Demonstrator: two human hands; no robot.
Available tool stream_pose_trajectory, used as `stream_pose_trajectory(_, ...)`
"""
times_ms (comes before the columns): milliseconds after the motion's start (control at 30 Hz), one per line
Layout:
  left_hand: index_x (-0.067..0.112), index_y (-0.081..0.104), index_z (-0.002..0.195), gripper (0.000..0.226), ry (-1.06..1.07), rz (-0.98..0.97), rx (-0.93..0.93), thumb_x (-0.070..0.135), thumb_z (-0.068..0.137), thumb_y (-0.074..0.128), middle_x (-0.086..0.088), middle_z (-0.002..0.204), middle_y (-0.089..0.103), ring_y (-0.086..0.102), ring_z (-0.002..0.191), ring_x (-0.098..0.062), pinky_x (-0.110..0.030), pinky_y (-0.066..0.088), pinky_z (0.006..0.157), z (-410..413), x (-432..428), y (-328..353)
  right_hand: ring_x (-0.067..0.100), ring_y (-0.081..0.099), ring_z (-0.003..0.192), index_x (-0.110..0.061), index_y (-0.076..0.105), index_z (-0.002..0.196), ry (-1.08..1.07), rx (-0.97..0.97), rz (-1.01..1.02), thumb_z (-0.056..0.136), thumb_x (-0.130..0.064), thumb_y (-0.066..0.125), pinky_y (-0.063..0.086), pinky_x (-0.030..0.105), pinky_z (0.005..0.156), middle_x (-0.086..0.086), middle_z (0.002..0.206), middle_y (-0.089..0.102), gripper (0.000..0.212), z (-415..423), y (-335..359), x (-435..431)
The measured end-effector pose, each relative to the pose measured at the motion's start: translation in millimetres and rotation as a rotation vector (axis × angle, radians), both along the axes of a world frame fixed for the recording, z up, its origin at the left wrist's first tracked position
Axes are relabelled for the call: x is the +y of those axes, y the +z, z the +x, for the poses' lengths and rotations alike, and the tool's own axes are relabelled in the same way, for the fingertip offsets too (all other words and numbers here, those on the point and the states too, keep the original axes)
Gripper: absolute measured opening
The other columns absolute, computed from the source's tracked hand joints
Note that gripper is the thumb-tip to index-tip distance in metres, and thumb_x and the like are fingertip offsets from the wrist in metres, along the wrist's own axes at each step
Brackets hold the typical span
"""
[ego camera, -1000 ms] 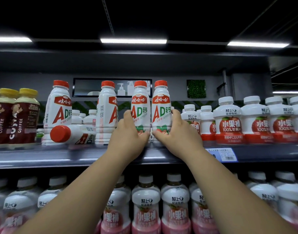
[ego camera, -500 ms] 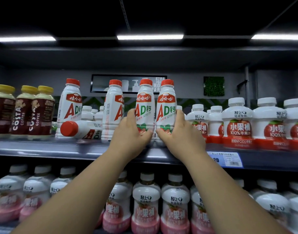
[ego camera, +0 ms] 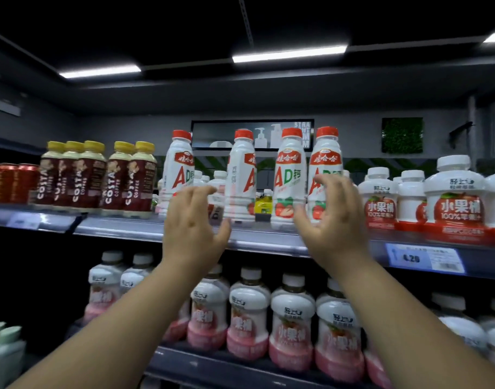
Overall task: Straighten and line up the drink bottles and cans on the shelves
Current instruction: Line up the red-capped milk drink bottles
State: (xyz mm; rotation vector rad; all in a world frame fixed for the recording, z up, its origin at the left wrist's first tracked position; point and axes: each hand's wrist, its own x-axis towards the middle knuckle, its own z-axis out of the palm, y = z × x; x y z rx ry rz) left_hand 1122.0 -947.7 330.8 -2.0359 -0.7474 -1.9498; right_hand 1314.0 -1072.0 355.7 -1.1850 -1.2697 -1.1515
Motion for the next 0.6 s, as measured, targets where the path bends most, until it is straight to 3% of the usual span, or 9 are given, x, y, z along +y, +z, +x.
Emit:
stream_pose_trajectory(100,0.017,0.038,0.129,0.066,0.035,-0.079,-0.101,0.024,0.077,0.078,-0.016,0.125,0.046,0.041,0.115,-0.031,-0.045,0.035,0.099,-22.1,21.8,-1.6,0.017,0.049,0.101,-0.01,0.051,0.127,0.155,0.008,-0.152,0.088,-0.029,0.06,0.045,0.031,0.085,0.003,0.113,0.054,0.045,-48.6,-6.7,25.9)
stream_pose_trajectory(233,0.016,0.041,0.131,0.065,-0.185,-0.279,-0.113,0.025,0.079,0.079,-0.008,0.122,0.049,0.049,0.111,-0.029,-0.043,0.044,0.096,-35.7,45.0,3.5,0.019,0.048,0.112,-0.018,0.035,0.142,0.131,0.236,-0.322,0.085,-0.034,0.065,0.043,0.032,0.092,0.0,0.126,0.047,0.066,-86.2,2.7,68.9)
stream_pose_trajectory(367,0.018,0.052,0.122,0.045,-0.277,-0.245,-0.029,0.028,0.085,0.076,0.006,0.105,0.049,0.052,0.103,-0.022,-0.034,0.043,0.087,-43.3,62.6,11.5,0.032,0.051,0.115,-0.014,0.021,0.148,-0.053,0.388,-0.418,0.084,-0.04,0.061,0.049,0.046,0.095,0.01,0.132,0.048,0.079,-95.7,12.3,96.0)
stream_pose_trajectory(467,0.022,0.052,0.125,0.043,-0.334,-0.214,-0.008,0.021,0.087,0.072,0.006,0.109,0.054,0.053,0.104,-0.018,-0.031,0.042,0.091,-47.0,71.0,21.6,0.037,0.056,0.112,-0.013,0.005,0.154,-0.219,0.432,-0.481,0.089,-0.042,0.056,0.049,0.043,0.084,0.015,0.134,0.051,0.088,-96.6,15.7,102.6)
stream_pose_trajectory(533,0.022,0.052,0.129,0.043,-0.397,-0.166,-0.028,0.02,0.089,0.068,0.003,0.116,0.059,0.054,0.105,-0.016,-0.037,0.046,0.095,-49.3,72.1,34.7,0.037,0.058,0.109,-0.01,0.007,0.153,-0.277,0.464,-0.497,0.091,-0.044,0.055,0.044,0.041,0.076,0.015,0.131,0.055,0.086,-99.1,17.2,105.3)
stream_pose_trajectory(600,0.022,0.052,0.129,0.04,-0.487,-0.124,-0.077,0.023,0.091,0.066,0.002,0.118,0.06,0.056,0.106,-0.015,-0.038,0.048,0.095,-49.5,67.5,55.4,0.037,0.058,0.109,-0.008,0.025,0.138,-0.268,0.5,-0.461,0.087,-0.047,0.061,0.046,0.04,0.076,0.014,0.127,0.056,0.074,-99.5,19.9,107.8)
